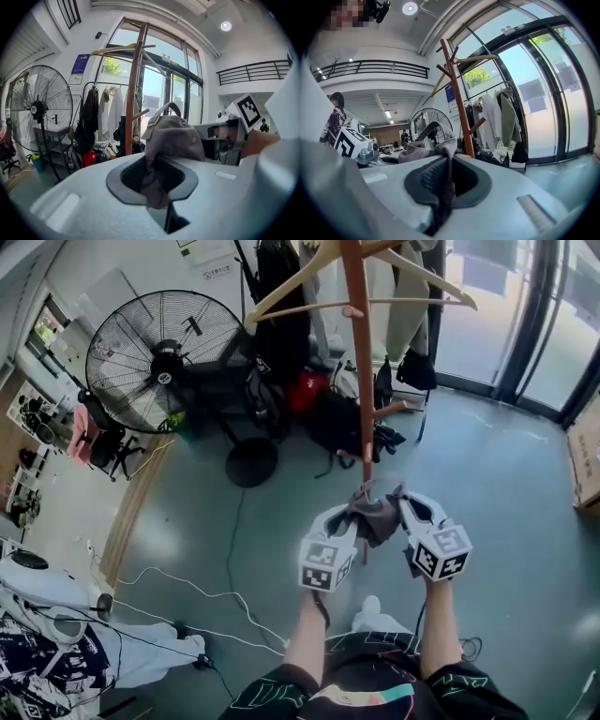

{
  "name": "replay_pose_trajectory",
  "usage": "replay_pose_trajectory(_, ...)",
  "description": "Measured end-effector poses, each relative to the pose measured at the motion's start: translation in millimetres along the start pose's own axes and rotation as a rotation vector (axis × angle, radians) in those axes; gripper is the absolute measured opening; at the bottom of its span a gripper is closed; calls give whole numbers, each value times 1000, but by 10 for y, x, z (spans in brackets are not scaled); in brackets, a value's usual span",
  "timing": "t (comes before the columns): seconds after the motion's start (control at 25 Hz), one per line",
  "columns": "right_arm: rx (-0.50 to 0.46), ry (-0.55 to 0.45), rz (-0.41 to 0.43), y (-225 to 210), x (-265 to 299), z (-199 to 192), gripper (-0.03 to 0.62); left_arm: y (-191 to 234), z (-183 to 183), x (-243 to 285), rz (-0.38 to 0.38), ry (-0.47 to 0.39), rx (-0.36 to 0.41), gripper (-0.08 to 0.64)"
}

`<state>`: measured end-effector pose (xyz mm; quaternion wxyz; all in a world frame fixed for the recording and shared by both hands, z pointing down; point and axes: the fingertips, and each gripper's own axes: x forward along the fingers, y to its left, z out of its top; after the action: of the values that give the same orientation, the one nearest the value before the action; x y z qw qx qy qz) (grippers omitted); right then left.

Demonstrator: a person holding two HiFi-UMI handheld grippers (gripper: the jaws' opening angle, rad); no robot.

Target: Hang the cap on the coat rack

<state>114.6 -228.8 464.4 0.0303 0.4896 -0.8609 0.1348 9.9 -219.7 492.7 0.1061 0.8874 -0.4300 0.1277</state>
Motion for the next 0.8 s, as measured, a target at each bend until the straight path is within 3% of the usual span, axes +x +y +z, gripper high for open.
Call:
replay_pose_trajectory(0.28,-2,3,42,-135,242,128,11,119,152,211,24,7,15,60)
replay_pose_trajectory(0.8,35,77,81,-164,572,-160,11,357,-128,386,43,82,-22,60)
